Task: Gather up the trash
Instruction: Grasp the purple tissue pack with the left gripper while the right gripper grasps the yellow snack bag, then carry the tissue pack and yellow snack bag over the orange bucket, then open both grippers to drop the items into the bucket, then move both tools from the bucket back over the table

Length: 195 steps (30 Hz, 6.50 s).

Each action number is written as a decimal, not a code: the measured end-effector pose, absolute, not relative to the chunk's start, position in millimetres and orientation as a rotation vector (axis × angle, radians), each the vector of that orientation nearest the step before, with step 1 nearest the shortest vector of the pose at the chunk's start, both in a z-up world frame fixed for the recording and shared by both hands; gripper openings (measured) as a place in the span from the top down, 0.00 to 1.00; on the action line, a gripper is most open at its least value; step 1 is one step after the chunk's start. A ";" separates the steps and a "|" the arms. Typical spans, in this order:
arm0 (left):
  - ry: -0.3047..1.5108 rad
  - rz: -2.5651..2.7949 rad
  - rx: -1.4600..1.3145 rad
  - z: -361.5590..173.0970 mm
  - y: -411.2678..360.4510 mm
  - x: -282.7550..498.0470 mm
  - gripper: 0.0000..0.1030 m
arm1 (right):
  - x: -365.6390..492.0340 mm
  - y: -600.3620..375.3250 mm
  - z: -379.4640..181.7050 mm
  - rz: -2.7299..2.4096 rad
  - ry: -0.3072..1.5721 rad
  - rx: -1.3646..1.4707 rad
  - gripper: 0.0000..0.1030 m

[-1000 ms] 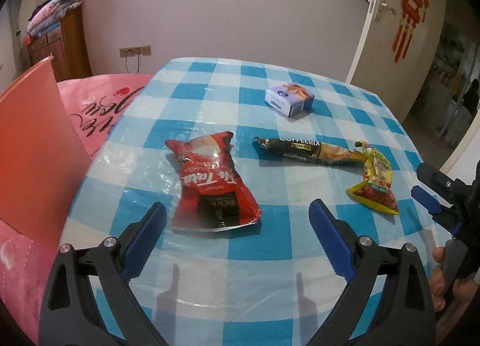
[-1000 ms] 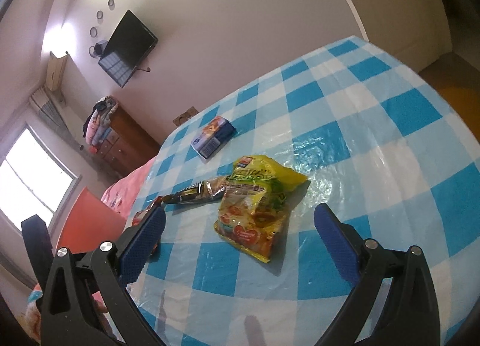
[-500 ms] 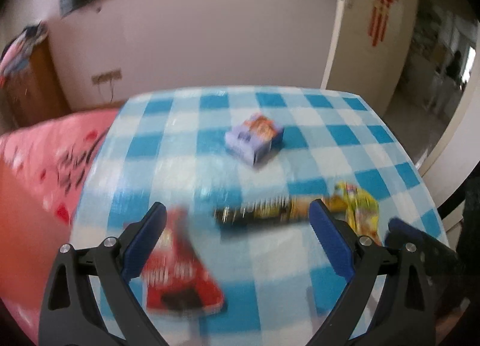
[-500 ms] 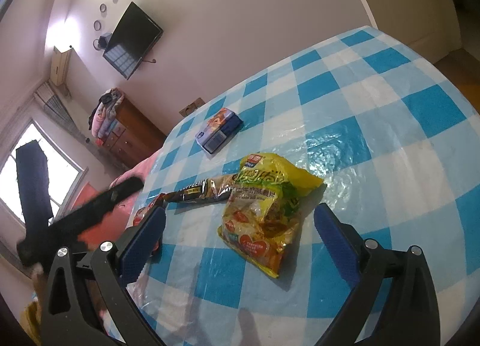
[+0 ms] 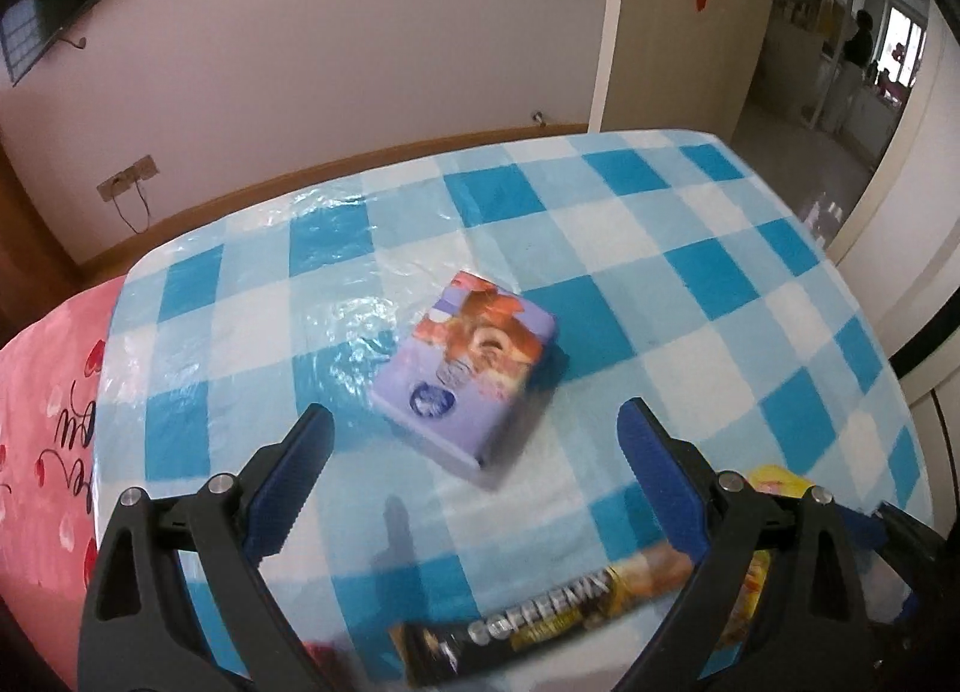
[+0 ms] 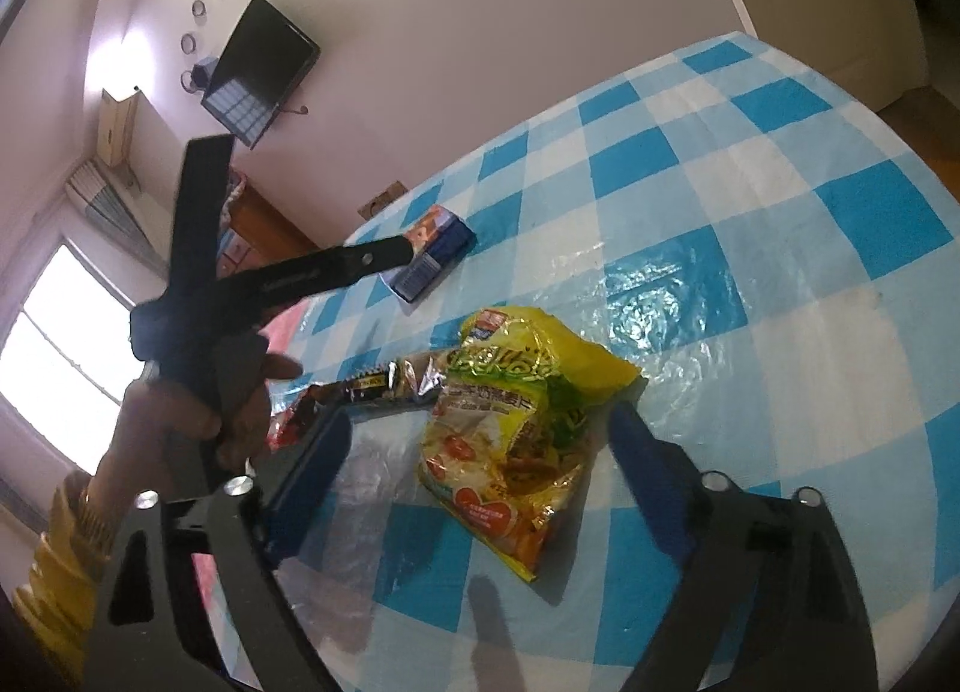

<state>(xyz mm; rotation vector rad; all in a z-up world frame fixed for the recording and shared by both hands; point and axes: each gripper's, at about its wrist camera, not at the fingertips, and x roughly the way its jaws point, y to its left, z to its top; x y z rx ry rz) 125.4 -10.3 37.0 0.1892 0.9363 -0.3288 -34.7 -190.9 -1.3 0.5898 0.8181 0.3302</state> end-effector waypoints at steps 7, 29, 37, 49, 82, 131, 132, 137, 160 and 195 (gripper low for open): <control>0.988 -0.345 0.176 19.5 -10.2 154.7 0.07 | -34.2 -187.2 -2.8 0.335 0.832 0.568 0.17; 0.960 -0.284 0.130 17.4 -10.4 139.7 0.33 | -25.4 -184.4 -2.4 0.317 0.837 0.521 0.23; 0.874 -0.272 0.059 51.7 17.4 97.6 0.33 | -24.9 -167.8 -0.4 0.254 0.843 0.399 0.25; 0.835 -0.304 -0.069 68.2 61.6 19.5 0.33 | -26.5 -163.2 -1.6 0.191 0.850 0.351 0.36; 0.836 -0.214 -0.155 35.0 159.9 -93.6 0.33 | -40.4 -178.2 2.8 0.150 0.807 0.404 0.72; 0.501 0.009 -0.190 158.8 258.3 -131.7 0.33 | -23.3 53.0 166.7 0.801 0.775 0.377 0.74; 0.501 0.031 -0.192 159.7 265.2 -132.4 0.33 | -19.7 66.0 170.4 0.826 0.776 0.367 0.74; 0.504 0.141 -0.215 158.8 303.3 -132.8 0.32 | -4.7 121.6 181.3 0.905 0.783 0.315 0.74; 0.568 0.300 -0.266 127.6 330.8 -116.9 0.14 | 13.8 143.9 167.8 0.837 0.770 0.330 0.20; 0.614 0.088 -0.128 125.2 198.1 -110.6 0.13 | -48.6 -0.2 132.6 0.492 0.677 0.214 0.09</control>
